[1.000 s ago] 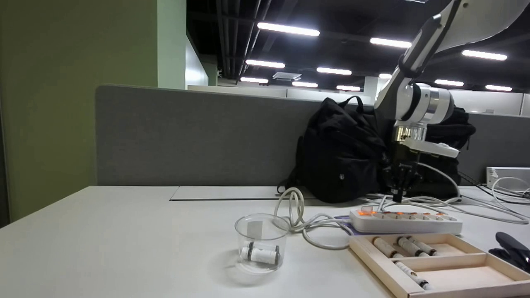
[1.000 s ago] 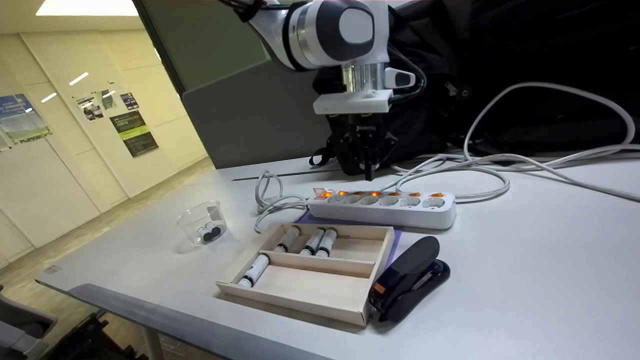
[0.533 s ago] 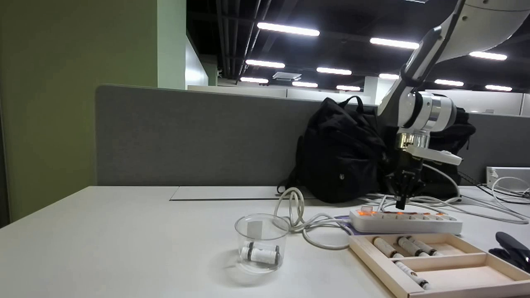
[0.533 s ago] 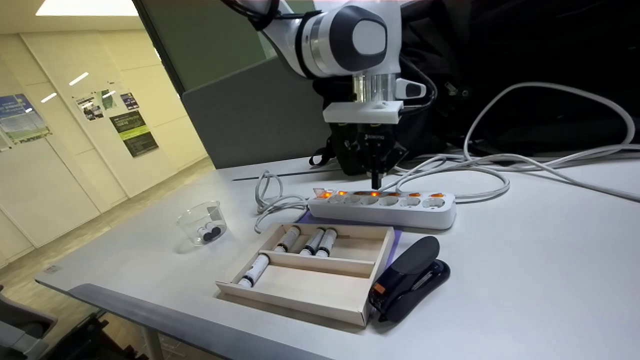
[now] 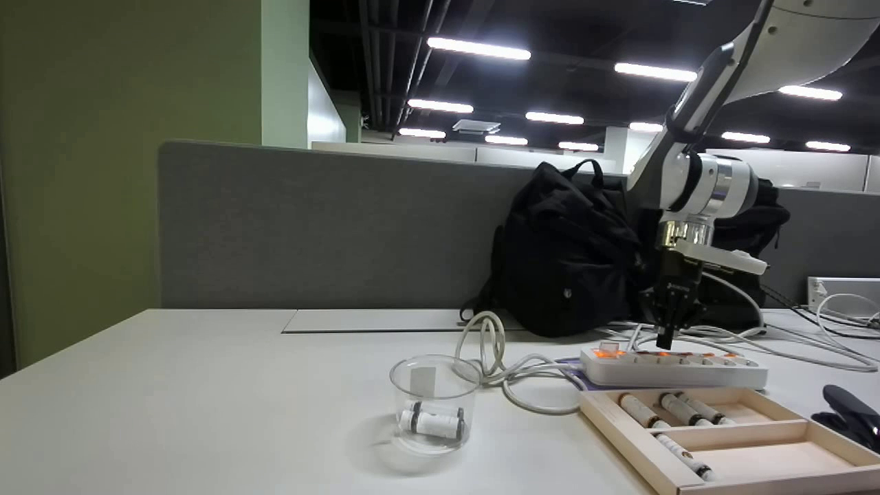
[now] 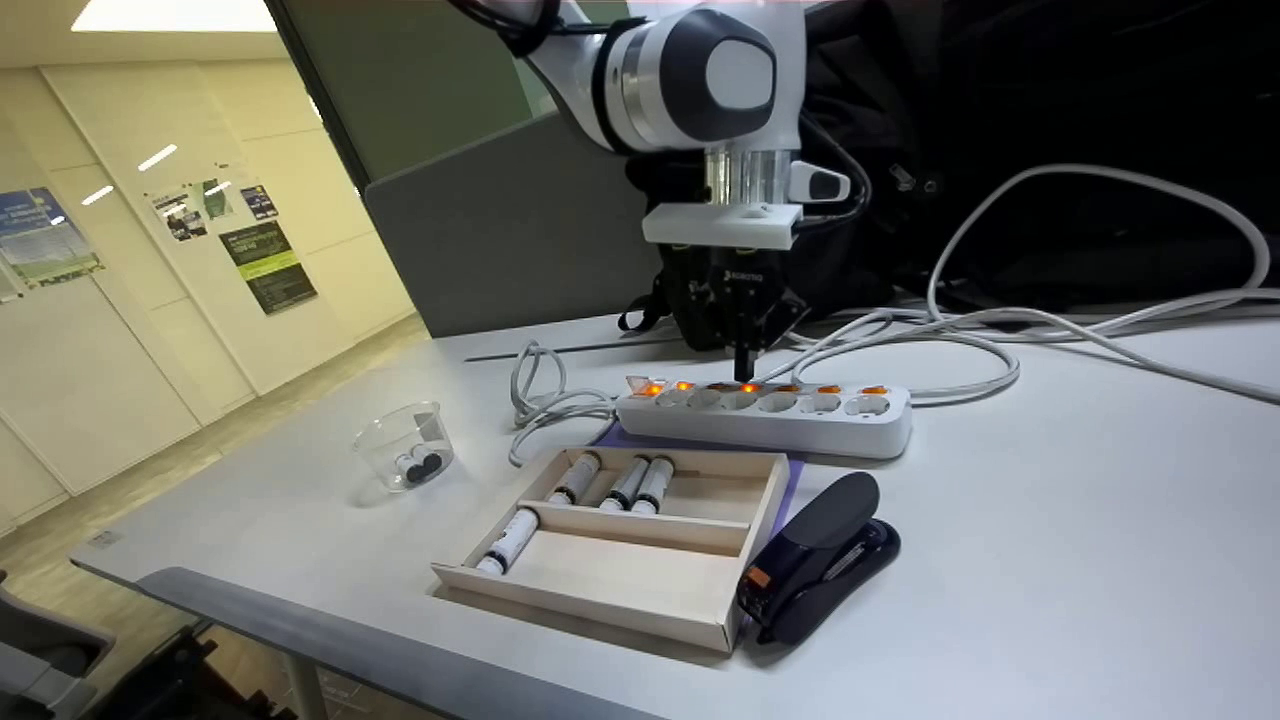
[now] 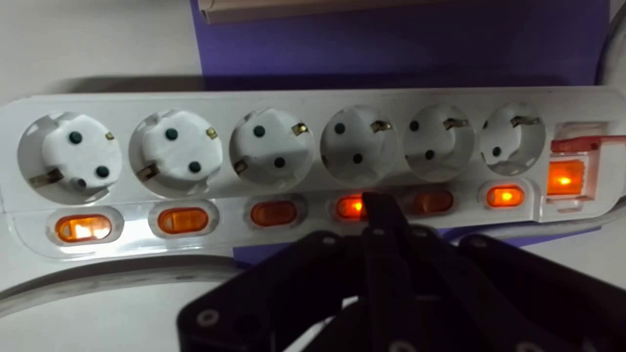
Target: Turn off the fourth switch from the right on the adaptor
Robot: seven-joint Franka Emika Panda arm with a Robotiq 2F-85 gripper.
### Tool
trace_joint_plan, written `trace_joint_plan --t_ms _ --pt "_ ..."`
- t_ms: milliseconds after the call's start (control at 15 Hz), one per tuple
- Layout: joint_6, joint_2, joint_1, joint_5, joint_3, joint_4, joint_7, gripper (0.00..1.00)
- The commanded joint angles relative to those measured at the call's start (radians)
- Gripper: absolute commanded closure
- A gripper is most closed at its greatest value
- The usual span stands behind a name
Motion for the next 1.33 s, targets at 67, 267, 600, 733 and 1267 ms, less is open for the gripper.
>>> trace_joint_plan --t_ms 67,267,600,733,1267 --pt "-0.012 0.018 -0.007 0.006 0.003 0.028 0.004 1.0" --pt "0.01 0.021 -0.007 0.006 0.005 0.023 -0.002 1.0" --pt "0.055 0.023 -0.005 -0.001 0.006 0.013 -0.006 1.0" --pt "0.052 0.026 -0.004 -0.002 0.007 0.012 -0.007 1.0" --pt "0.112 0.024 0.036 -0.057 -0.011 -0.047 -0.004 1.0"
